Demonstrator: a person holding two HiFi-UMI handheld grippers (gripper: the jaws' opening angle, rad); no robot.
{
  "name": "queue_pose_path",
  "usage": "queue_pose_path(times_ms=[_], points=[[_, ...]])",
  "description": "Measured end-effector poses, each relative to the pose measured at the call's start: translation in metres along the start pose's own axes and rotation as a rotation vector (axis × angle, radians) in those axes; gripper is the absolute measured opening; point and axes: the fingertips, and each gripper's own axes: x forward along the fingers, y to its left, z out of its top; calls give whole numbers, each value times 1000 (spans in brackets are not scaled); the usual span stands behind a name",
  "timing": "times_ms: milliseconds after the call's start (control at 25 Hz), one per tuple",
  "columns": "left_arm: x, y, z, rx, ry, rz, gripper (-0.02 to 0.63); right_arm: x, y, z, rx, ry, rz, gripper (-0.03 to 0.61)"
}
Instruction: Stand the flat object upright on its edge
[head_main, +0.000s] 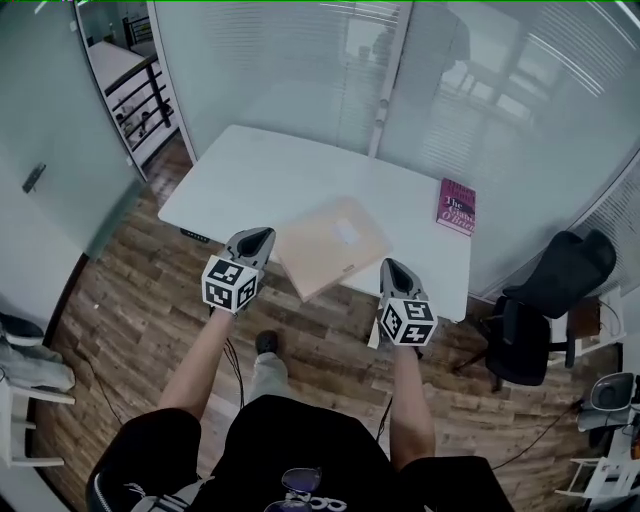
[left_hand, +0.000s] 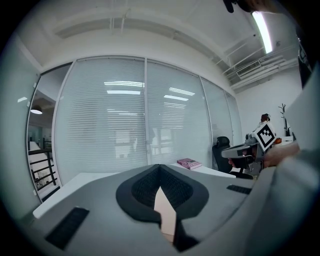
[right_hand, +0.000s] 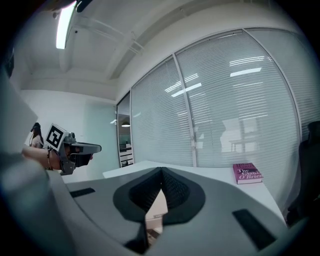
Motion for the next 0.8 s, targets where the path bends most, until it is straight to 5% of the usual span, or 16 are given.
queue_pose_path(times_ms=[480, 800], points=[[144, 116, 0, 25, 10, -227, 21, 147, -20, 17, 52, 6, -201, 23], [225, 152, -10, 14, 25, -410, 21, 206, -30, 26, 57, 29, -337, 23]])
